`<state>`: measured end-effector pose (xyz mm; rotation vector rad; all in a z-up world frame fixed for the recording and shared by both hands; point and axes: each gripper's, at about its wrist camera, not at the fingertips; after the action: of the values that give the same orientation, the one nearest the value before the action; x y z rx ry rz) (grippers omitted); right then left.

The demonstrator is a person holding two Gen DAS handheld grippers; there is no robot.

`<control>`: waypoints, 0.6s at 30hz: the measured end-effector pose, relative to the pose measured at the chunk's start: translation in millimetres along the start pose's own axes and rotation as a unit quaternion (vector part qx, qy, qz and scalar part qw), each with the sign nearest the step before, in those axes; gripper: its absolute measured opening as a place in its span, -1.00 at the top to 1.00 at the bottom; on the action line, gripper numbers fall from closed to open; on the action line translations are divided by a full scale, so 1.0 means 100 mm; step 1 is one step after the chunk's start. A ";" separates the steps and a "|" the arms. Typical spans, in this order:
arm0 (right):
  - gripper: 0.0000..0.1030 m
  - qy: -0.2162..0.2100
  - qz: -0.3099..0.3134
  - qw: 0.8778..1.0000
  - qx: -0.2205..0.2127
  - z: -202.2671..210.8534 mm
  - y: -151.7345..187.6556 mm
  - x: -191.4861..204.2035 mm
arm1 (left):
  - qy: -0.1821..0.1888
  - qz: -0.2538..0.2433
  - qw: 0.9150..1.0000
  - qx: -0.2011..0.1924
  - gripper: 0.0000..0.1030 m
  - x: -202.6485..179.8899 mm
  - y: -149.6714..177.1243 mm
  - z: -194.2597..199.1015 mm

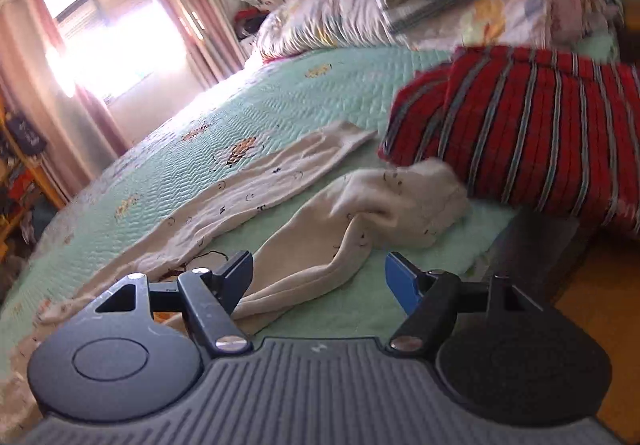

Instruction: Fold clothes

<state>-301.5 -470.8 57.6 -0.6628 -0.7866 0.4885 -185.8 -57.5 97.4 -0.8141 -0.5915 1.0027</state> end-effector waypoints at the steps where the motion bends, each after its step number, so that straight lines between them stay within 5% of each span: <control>1: -0.45 -0.008 -0.015 1.000 0.003 -0.01 0.03 0.00 | -0.004 -0.001 1.000 0.001 -0.99 -0.01 0.00 0.00; 11: -0.45 -0.046 -0.065 0.997 0.021 -0.02 0.18 -0.12 | -0.045 0.010 0.999 -0.002 -0.99 0.04 -0.05 0.00; 18: -0.45 -0.059 -0.067 0.996 0.024 0.09 0.20 -0.16 | -0.105 0.042 0.994 0.007 -0.99 0.43 0.06 0.02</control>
<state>-321.2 -463.4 40.6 -0.5358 -0.9215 0.4254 -172.2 -16.4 96.8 -0.7309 -0.7344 1.1767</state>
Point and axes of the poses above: each gripper's, at about its wrist camera, not at the fingertips, and z roughly against the way its jaws point, x to its left, y to its underside, and after that the axes turned 1 degree about y, right-handed
